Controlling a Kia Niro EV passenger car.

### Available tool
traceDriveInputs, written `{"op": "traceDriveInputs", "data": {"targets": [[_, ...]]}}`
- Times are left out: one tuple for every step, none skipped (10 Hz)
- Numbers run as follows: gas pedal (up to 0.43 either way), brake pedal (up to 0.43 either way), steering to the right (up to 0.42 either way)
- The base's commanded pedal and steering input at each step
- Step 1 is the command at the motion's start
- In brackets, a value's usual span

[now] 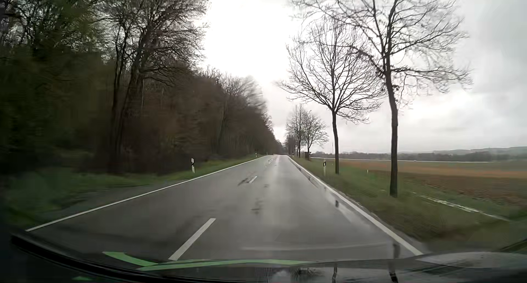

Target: Follow the waypoints while adhering to traffic rules and regulations

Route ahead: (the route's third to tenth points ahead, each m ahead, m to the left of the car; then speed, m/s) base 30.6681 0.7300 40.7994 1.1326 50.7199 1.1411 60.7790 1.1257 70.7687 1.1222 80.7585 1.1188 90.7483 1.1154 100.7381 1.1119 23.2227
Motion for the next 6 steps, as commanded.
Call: {"op": "traceDriveInputs", "data": {"targets": [[0.13,0.0,-0.006],[0.098,0.0,-0.005],[0.047,0.0,-0.005],[0.028,0.0,-0.004],[0.028,0.0,-0.004],[0.047,0.0,-0.004]]}}
